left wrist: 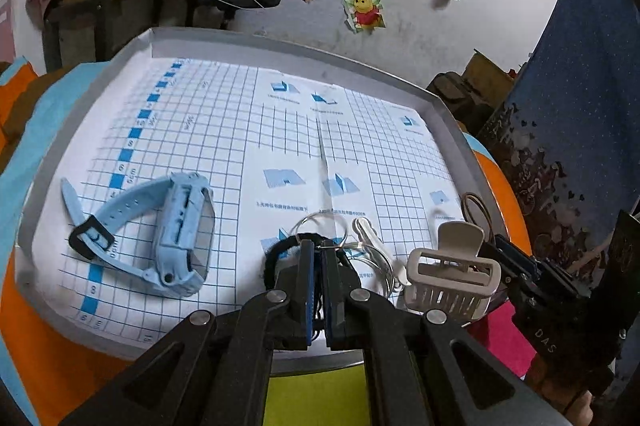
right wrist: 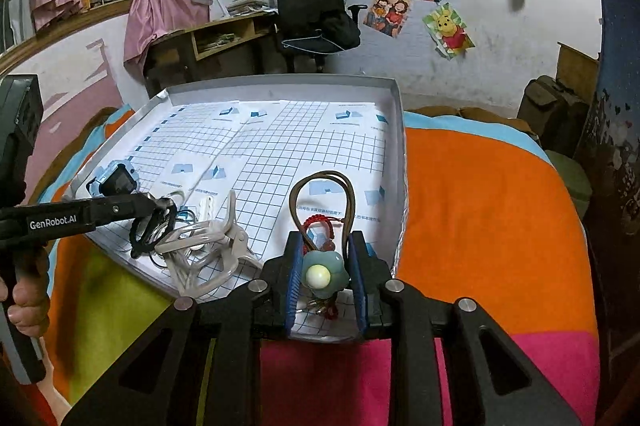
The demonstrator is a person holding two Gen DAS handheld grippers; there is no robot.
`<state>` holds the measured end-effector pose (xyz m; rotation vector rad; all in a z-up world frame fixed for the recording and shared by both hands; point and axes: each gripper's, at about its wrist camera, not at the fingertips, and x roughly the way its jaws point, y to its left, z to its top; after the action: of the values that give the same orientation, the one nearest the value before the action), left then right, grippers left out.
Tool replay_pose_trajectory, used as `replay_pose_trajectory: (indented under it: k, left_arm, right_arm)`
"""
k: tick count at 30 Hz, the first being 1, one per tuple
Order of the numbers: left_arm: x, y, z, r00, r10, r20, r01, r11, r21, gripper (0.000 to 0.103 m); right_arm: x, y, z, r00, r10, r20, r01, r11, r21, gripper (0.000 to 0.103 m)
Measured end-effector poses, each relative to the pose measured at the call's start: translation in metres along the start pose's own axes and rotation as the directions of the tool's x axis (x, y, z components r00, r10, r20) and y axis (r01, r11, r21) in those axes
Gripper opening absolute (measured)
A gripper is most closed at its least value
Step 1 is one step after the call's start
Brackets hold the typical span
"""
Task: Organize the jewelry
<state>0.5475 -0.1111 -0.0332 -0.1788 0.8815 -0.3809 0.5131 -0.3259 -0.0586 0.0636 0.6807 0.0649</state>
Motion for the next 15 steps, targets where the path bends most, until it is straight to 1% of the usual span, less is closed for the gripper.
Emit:
replay_pose_trajectory:
  k: [1,2,3,4,5,6,7,8,9,10,13,15]
  left_arm:
    - [0.001,0.000,0.000,1.000,0.001,-0.002,-0.001,1.000,0.005,0.007]
    - [0.001,0.000,-0.001,1.000,0.004,-0.006,-0.004,1.000,0.006,0.013]
    - [0.001,0.000,-0.002,1.000,0.004,-0.008,-0.004,1.000,0.003,0.023]
    - [0.000,0.001,-0.002,1.000,0.005,-0.008,-0.005,1.000,-0.003,0.028]
    - [-0.002,0.002,-0.003,1.000,0.005,0.000,-0.005,1.000,-0.010,0.036]
    - [-0.005,0.003,-0.004,1.000,0.003,0.010,-0.002,1.000,-0.013,0.043]
    - [-0.009,0.003,-0.005,1.000,0.002,0.026,-0.002,1.000,-0.015,0.048]
    - [-0.014,0.003,-0.007,0.999,0.009,0.048,-0.008,1.000,-0.016,0.059]
    - [-0.019,0.003,-0.007,0.997,0.016,0.069,-0.015,1.000,-0.017,0.065]
    - [-0.024,0.002,-0.008,0.996,0.015,0.092,-0.014,1.000,-0.015,0.065]
    - [-0.040,-0.004,-0.009,0.991,0.023,0.130,-0.023,1.000,0.000,0.071]
    - [-0.054,-0.011,-0.010,0.985,0.037,0.171,-0.040,0.999,0.019,0.080]
  right_arm:
    - [0.000,0.001,0.000,1.000,0.000,0.002,0.000,1.000,-0.003,0.023]
    - [-0.001,0.002,0.000,1.000,-0.001,0.005,0.002,1.000,-0.007,0.024]
    - [0.000,0.001,0.000,1.000,-0.002,0.007,0.003,1.000,-0.009,0.025]
    - [-0.002,0.004,0.000,1.000,-0.006,0.012,0.006,1.000,-0.018,0.029]
    - [-0.004,0.005,0.000,1.000,-0.010,0.017,0.010,1.000,-0.024,0.034]
    - [-0.007,0.006,0.000,0.999,-0.022,0.026,0.023,0.999,-0.034,0.036]
    - [-0.012,0.008,0.000,0.999,-0.033,0.040,0.034,0.998,-0.044,0.038]
    - [-0.017,0.008,0.000,0.998,-0.038,0.050,0.040,0.998,-0.047,0.039]
    - [-0.021,0.008,0.002,0.998,-0.041,0.057,0.044,0.998,-0.048,0.039]
    - [-0.026,0.008,0.003,0.997,-0.044,0.064,0.047,0.998,-0.048,0.040]
    - [-0.045,0.007,0.008,0.993,-0.058,0.099,0.063,0.997,-0.045,0.048]
    - [-0.064,0.006,0.013,0.989,-0.062,0.132,0.067,0.997,-0.035,0.051]
